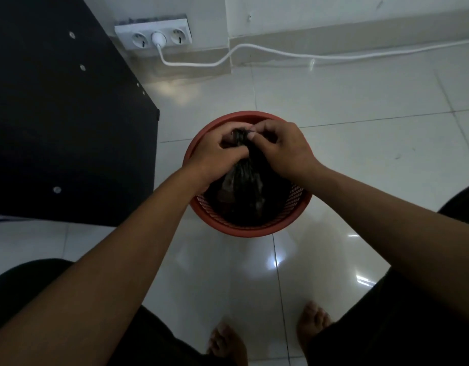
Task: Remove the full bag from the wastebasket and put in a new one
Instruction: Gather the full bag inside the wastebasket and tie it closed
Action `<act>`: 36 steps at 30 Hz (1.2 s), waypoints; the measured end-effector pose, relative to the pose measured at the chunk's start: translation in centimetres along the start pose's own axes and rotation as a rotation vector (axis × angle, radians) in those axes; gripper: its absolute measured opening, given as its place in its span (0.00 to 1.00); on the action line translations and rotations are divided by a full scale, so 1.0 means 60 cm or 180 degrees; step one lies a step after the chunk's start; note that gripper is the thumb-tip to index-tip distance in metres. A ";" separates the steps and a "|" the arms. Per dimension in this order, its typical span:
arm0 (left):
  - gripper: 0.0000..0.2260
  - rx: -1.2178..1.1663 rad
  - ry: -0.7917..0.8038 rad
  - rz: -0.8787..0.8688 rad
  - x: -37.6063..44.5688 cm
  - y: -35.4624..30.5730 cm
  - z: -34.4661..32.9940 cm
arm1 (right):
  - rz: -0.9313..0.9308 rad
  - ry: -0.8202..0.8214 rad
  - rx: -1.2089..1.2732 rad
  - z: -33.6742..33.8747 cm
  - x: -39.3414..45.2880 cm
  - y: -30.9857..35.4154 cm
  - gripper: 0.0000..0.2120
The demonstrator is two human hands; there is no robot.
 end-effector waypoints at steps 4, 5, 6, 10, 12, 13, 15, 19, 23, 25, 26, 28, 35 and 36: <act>0.14 0.0863 -0.0707 -0.0770 -0.014 -0.023 0.010 | -0.0095 0.0325 0.0043 -0.010 0.003 -0.005 0.08; 0.12 0.0894 -0.0793 -0.0830 -0.014 -0.023 0.012 | 0.0031 0.0420 -0.0079 -0.011 0.004 0.005 0.08; 0.09 0.0884 -0.0792 -0.0855 -0.012 -0.021 0.011 | 0.0164 0.0491 -0.0216 -0.012 0.006 0.014 0.07; 0.07 0.0985 -0.0486 -0.0854 -0.009 -0.016 -0.006 | 0.0461 0.0634 -0.0570 -0.002 0.011 0.027 0.04; 0.10 0.1016 -0.0408 -0.0854 -0.007 -0.016 -0.010 | 0.0430 0.0637 -0.0611 0.009 0.014 0.021 0.06; 0.11 0.0958 -0.0381 -0.0868 -0.007 -0.019 -0.010 | 0.0409 0.0594 -0.0603 0.016 0.016 0.019 0.06; 0.11 0.0839 -0.0369 -0.0914 -0.008 -0.025 -0.008 | 0.0314 0.0446 -0.0438 0.030 0.022 0.016 0.05; 0.07 0.0758 -0.0495 -0.0908 -0.008 -0.033 0.001 | -0.0120 0.0444 0.0311 0.029 0.018 0.005 0.09; 0.08 0.0503 -0.0436 -0.0823 -0.003 -0.029 0.010 | -0.0162 0.0727 0.0392 0.010 0.011 0.007 0.10; 0.09 0.0636 -0.0330 -0.0871 -0.003 -0.030 0.002 | -0.0206 0.0590 0.0385 0.019 0.017 0.003 0.07; 0.10 0.0713 -0.0295 -0.0906 -0.004 -0.032 -0.001 | -0.0233 0.0532 0.0408 0.024 0.020 0.001 0.08; 0.09 0.0876 -0.0282 -0.0965 -0.005 -0.032 -0.005 | -0.0347 0.0469 0.0484 0.031 0.020 -0.006 0.08; 0.06 0.0924 -0.0542 -0.1064 -0.002 -0.036 0.005 | -0.0728 -0.0012 0.0917 0.045 0.017 -0.022 0.08; 0.05 0.0833 -0.0635 -0.1006 0.002 -0.035 0.013 | -0.0668 -0.0062 0.0921 0.047 0.017 -0.014 0.08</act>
Point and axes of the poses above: each hand's wrist, its own x-axis towards the middle knuckle, its own z-axis out of the back of the hand, y = z × x, the point moved 10 cm from there along x, towards the middle knuckle, and after that the axes turned 13 degrees about z, right-handed, at the moved point
